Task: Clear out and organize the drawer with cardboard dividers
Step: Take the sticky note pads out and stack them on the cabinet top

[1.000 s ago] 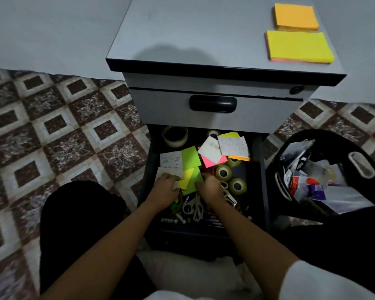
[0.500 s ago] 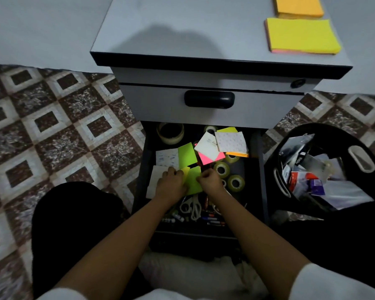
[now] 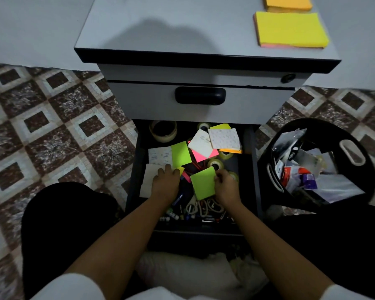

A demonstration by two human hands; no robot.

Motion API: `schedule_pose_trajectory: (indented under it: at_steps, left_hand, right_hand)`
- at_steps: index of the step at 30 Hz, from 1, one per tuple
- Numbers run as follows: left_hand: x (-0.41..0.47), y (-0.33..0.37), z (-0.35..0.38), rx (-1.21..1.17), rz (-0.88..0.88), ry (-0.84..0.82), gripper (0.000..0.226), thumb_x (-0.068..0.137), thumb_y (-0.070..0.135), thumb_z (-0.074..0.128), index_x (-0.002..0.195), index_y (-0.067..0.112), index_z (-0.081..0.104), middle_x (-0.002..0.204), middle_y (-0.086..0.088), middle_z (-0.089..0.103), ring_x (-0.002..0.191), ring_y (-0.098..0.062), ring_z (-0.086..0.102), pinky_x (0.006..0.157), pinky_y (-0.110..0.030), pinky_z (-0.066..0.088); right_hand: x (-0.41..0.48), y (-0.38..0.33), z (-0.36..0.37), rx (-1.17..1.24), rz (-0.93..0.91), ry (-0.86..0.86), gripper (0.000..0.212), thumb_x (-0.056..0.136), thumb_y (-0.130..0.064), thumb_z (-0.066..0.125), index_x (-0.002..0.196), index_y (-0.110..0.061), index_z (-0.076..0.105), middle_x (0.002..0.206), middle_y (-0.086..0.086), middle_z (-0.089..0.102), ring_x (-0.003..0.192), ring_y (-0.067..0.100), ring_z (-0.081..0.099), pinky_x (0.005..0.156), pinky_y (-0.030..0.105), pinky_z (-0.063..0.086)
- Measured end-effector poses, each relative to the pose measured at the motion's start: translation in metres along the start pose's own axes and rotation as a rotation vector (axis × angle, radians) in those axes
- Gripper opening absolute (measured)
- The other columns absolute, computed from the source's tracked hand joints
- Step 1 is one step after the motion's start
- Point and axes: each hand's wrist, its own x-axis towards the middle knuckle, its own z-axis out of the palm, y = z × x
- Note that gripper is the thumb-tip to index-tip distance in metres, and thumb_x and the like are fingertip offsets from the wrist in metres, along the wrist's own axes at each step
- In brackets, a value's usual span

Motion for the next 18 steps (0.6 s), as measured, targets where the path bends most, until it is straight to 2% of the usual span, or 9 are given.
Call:
schedule_pose_trajectory:
  at_steps: [3,7,11,13,15,16,18]
  left_hand:
    - [-0.003,0.002,-0.004,0.001,-0.012,0.018,0.035,0.095,0.013,0.039,0.130,0.007,0.038,0.138,-0.020,0.032,0.117,-0.037,0.041,0.083,-0.041,0.046]
    - [-0.009,-0.002,-0.012,-0.040,-0.021,0.060,0.034,0.098,0.021,0.039,0.129,0.006,0.041,0.134,-0.016,0.039,0.115,-0.035,0.046,0.085,-0.040,0.046]
    - [-0.020,-0.003,-0.028,-0.212,-0.090,0.209,0.030,0.096,0.025,0.040,0.117,0.005,0.050,0.111,-0.013,0.056,0.096,-0.032,0.056,0.063,-0.032,0.040]
    - [-0.025,-0.005,-0.034,-0.364,-0.125,0.264,0.023,0.096,0.023,0.042,0.107,0.005,0.049,0.086,-0.013,0.057,0.074,-0.031,0.053,0.055,-0.031,0.033]
    - [-0.026,-0.006,-0.035,-0.600,-0.174,0.259,0.014,0.096,0.018,0.043,0.099,0.005,0.045,0.066,-0.007,0.045,0.056,-0.025,0.041,0.048,-0.030,0.026]
    - [-0.026,-0.006,-0.034,-0.733,-0.197,0.227,0.011,0.096,0.016,0.044,0.097,0.005,0.044,0.063,-0.005,0.042,0.054,-0.024,0.040,0.048,-0.031,0.026]
    - [-0.023,-0.006,-0.031,-0.978,-0.253,0.141,0.008,0.095,0.011,0.045,0.100,0.005,0.046,0.072,-0.006,0.048,0.066,-0.031,0.052,0.055,-0.035,0.044]
  right_hand:
    - [-0.002,0.001,-0.004,0.018,0.030,0.008,0.028,0.090,-0.014,0.060,0.114,0.001,0.058,0.108,0.020,0.064,0.101,0.034,0.059,0.070,0.029,0.039]
    - [-0.007,0.003,-0.005,0.025,0.045,-0.030,0.035,0.085,-0.014,0.067,0.116,0.001,0.058,0.112,0.020,0.064,0.103,0.033,0.060,0.078,0.032,0.044]
    - [-0.011,0.003,-0.011,0.014,-0.028,0.018,0.035,0.083,-0.011,0.068,0.117,-0.003,0.063,0.104,0.020,0.067,0.096,0.031,0.061,0.075,0.027,0.042]
    - [-0.013,0.006,-0.012,0.025,-0.057,0.039,0.036,0.082,-0.010,0.069,0.117,-0.005,0.065,0.105,0.019,0.068,0.097,0.030,0.063,0.080,0.029,0.044]
    - [-0.015,0.007,-0.014,0.043,-0.061,0.051,0.036,0.082,-0.010,0.069,0.118,-0.007,0.065,0.108,0.017,0.069,0.099,0.029,0.064,0.083,0.029,0.045]
    - [-0.016,0.008,-0.016,0.057,-0.056,0.057,0.036,0.082,-0.010,0.069,0.118,-0.007,0.065,0.108,0.017,0.069,0.100,0.029,0.064,0.082,0.027,0.045]
    - [-0.017,0.008,-0.019,0.098,-0.033,0.064,0.036,0.083,-0.013,0.069,0.118,-0.007,0.065,0.109,0.016,0.069,0.102,0.027,0.063,0.083,0.026,0.045]
